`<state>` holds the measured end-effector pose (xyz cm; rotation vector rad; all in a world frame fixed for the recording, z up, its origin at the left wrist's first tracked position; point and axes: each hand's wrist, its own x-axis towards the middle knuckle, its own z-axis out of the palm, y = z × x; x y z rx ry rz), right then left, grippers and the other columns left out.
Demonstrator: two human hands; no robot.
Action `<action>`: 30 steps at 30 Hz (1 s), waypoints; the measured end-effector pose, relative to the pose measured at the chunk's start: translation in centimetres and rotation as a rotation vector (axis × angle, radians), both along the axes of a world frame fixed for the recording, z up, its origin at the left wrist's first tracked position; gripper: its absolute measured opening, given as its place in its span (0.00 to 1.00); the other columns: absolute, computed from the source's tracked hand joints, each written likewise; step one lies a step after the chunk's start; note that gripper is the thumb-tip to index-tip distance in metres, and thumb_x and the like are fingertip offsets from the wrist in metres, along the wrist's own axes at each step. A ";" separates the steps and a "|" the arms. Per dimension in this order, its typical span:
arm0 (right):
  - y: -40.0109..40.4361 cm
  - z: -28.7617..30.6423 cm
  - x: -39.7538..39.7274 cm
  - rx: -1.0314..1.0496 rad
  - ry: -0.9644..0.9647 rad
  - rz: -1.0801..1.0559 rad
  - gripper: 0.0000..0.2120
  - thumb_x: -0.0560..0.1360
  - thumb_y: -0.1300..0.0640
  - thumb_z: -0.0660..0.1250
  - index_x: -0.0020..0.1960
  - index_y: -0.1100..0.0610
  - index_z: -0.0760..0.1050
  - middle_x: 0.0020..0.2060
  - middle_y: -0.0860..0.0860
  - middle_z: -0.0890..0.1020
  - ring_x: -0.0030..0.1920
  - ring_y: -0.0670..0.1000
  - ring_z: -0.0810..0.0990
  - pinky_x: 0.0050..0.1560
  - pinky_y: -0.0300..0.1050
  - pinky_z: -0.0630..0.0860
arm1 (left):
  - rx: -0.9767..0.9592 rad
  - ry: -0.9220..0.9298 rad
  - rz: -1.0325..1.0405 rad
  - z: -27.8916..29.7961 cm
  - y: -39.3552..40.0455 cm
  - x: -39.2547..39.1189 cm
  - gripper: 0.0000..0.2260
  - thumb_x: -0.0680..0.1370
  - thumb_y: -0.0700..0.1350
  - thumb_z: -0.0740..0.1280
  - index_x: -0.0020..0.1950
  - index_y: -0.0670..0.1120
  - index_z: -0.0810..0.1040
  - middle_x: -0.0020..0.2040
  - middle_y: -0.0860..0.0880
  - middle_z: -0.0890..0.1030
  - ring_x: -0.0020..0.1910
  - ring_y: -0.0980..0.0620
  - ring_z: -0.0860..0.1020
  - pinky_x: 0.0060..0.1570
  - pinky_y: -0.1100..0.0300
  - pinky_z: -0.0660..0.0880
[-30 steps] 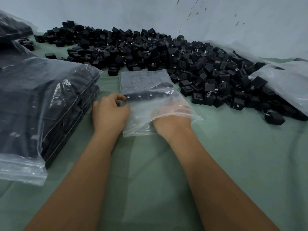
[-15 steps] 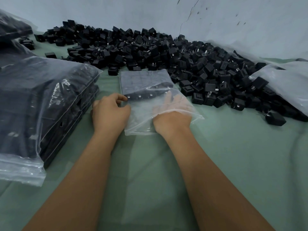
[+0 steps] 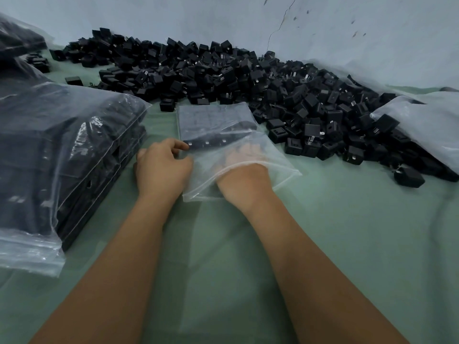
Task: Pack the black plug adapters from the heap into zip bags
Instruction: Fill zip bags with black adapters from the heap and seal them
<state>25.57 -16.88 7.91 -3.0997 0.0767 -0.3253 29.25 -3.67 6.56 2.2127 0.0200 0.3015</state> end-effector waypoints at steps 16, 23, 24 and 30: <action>-0.3 -0.6 1.8 0.156 -0.035 -0.254 0.16 0.70 0.53 0.62 0.56 0.57 0.74 0.56 0.56 0.73 0.58 0.58 0.72 0.59 0.49 0.71 | -0.055 -0.003 -0.017 -0.1 -0.2 0.0 0.14 0.72 0.43 0.65 0.54 0.54 0.82 0.48 0.53 0.80 0.62 0.48 0.69 0.56 0.49 0.73; -1.2 -0.8 2.3 0.200 -0.076 -0.238 0.13 0.75 0.57 0.59 0.58 0.57 0.73 0.58 0.55 0.75 0.59 0.55 0.73 0.57 0.43 0.70 | -0.060 -0.007 -0.037 0.1 -0.4 0.0 0.12 0.73 0.44 0.64 0.54 0.54 0.82 0.46 0.54 0.79 0.63 0.48 0.68 0.57 0.47 0.74; -1.2 -0.9 2.3 0.227 -0.070 -0.240 0.13 0.75 0.56 0.59 0.58 0.56 0.73 0.58 0.55 0.75 0.59 0.55 0.73 0.58 0.44 0.70 | -0.056 -0.007 -0.037 0.1 -0.5 0.0 0.12 0.74 0.44 0.64 0.54 0.54 0.82 0.47 0.54 0.79 0.63 0.48 0.68 0.57 0.47 0.74; -1.3 -0.7 2.8 -0.012 -0.084 -0.201 0.10 0.71 0.53 0.57 0.48 0.54 0.73 0.49 0.55 0.74 0.49 0.55 0.71 0.45 0.48 0.67 | -0.071 0.008 -0.050 0.2 -0.4 -0.1 0.12 0.74 0.44 0.65 0.54 0.53 0.82 0.47 0.53 0.80 0.62 0.46 0.71 0.58 0.46 0.74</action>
